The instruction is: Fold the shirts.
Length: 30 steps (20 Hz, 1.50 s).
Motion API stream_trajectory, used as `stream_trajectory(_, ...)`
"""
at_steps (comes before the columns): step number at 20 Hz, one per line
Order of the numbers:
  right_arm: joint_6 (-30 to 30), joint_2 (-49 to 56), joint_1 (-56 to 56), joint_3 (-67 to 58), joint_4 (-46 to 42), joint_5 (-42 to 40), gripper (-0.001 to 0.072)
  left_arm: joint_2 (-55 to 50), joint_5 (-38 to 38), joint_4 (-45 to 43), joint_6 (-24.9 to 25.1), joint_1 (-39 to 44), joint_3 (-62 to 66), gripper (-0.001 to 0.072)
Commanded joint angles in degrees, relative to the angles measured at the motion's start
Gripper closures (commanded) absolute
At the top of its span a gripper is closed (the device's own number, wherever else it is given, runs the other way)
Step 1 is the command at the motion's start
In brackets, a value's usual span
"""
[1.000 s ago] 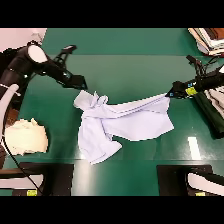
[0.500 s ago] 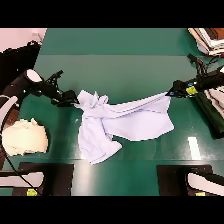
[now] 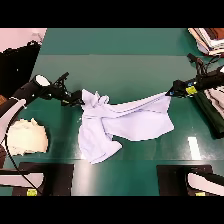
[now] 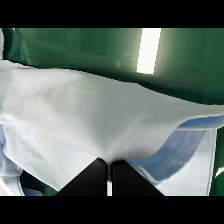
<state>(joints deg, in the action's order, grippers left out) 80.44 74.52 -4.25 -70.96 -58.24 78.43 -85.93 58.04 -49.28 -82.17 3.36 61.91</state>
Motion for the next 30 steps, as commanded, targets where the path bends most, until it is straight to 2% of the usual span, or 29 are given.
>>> stream_trajectory(1,-1.4,-0.2,0.0,-2.0,0.1,0.5,0.0696,2.1,0.5,0.8,0.0,-1.6,4.6,0.0682)
stream_trajectory(7,-2.5,-1.0,0.0,-22.5,0.2,3.1,0.0696,19.6,1.2,-2.0,0.2,-7.0,23.5,0.0682)
stream_trajectory(10,-2.5,-5.2,0.0,-30.8,0.0,1.6,0.0696,28.5,1.3,-6.2,0.1,-7.2,33.5,0.0683)
stream_trajectory(14,-2.5,-12.2,0.0,-38.7,-0.4,0.9,0.0696,36.5,2.1,-7.4,0.1,-7.2,43.4,0.0683)
stream_trajectory(18,-2.5,-18.2,0.1,-43.0,-0.5,1.0,0.0696,37.3,6.2,-7.3,-0.2,-7.2,55.4,0.0683)
stream_trajectory(22,-2.0,-22.1,3.9,-43.0,-0.4,1.4,0.0696,37.3,4.2,-7.2,-0.4,-7.2,61.9,0.0683)
stream_trajectory(26,1.1,-21.2,11.7,-43.0,-0.3,6.4,0.0696,36.4,2.8,-7.5,-0.2,-7.2,61.2,0.0683)
stream_trajectory(30,3.6,-12.8,12.4,-41.5,-0.4,14.8,0.0696,29.8,3.3,-8.9,0.1,-7.2,53.4,0.0684)
